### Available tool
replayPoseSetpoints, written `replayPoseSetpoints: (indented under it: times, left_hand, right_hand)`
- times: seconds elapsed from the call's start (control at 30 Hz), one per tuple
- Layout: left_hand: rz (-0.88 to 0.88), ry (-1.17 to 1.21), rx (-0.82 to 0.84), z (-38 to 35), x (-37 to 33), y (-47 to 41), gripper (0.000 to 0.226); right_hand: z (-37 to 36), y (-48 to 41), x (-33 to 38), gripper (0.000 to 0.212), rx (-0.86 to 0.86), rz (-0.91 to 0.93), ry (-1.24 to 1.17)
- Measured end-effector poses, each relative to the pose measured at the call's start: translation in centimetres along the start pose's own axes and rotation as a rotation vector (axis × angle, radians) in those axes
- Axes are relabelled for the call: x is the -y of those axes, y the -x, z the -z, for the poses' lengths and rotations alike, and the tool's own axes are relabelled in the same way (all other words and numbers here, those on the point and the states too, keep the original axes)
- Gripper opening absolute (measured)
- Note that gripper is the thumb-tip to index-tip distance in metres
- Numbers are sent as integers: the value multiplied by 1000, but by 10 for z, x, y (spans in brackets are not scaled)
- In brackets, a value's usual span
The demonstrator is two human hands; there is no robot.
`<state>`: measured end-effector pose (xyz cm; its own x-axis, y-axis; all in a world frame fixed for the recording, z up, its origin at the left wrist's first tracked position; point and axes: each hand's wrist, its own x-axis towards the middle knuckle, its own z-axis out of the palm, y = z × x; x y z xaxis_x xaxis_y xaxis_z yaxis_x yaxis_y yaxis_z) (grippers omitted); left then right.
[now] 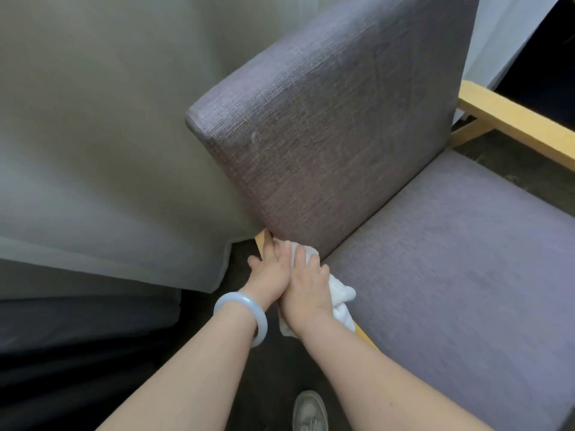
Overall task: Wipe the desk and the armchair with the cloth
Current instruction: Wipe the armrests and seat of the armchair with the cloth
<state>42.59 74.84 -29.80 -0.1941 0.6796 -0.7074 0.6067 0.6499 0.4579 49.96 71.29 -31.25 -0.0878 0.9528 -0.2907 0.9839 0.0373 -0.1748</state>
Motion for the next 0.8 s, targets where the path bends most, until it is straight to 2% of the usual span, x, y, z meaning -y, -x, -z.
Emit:
replayPoseSetpoints:
  times: [0.03,0.1,0.23,0.33,0.4,0.43,0.53,0.57,0.67,0.8]
  left_hand:
    - [-2,-7,9,-1,-2,2,64]
    - [-5,-49,36,-7,-4,8,70]
    - [63,-33,6,-29,-1,28,87]
    - [82,-130,17,-65,3,54,110]
    - [107,-162,-13,-89,5,70,118]
    - [109,-142,-38,-96,5,76,117]
    - [148,-82,-50,-108,1,86,114]
    - [161,-101,-39,-111,2,88,116]
    - [184,-202,-18,-121,2,96,121]
    - [210,-297,-67,-127,-1,96,116]
  right_hand:
    - [0,2,-3,74,-18,-2,-8]
    - [-1,11,-13,68,-55,16,-40]
    - [-7,73,-53,74,-116,40,-94]
    - [-12,139,-95,78,-119,25,-36]
    - [-18,185,-124,81,-105,7,-25]
    - [-21,209,-139,79,-93,-16,-41]
    - [-29,276,-181,51,-92,-106,-110]
    - [-30,290,-189,50,-99,-118,-123]
    - [-28,291,-189,62,-72,-102,-120]
    - [-17,219,-145,70,-104,-27,-70]
